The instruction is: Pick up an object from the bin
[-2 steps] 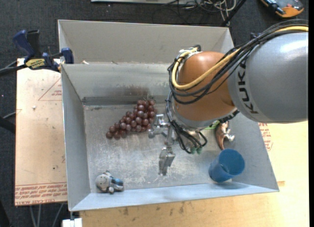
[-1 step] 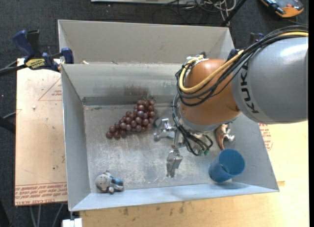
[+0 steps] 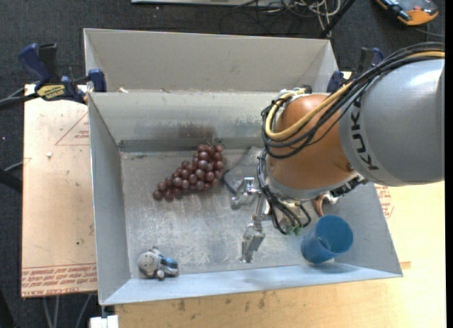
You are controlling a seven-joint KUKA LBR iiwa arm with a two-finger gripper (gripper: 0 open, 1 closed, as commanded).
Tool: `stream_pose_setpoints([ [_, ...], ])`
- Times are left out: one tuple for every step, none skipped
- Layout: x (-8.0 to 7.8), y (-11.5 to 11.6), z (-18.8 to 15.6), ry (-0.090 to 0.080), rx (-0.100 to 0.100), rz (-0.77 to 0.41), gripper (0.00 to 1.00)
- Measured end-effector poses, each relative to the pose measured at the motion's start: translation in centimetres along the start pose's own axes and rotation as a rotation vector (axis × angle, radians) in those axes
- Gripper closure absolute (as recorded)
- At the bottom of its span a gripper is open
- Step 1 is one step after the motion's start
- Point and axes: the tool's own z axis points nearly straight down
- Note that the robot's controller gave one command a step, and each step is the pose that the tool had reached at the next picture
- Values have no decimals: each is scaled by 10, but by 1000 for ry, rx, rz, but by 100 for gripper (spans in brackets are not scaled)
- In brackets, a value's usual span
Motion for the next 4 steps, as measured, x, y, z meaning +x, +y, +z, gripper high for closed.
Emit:
stream_pose_setpoints([
  [4, -9, 32, -8, 0, -190, 0],
  [-14, -33, 12, 3, -1, -359, 0],
  [-21, -35, -18, -8, 1, -227, 0],
  [-55, -42, -22, -5, 1, -414, 0],
])
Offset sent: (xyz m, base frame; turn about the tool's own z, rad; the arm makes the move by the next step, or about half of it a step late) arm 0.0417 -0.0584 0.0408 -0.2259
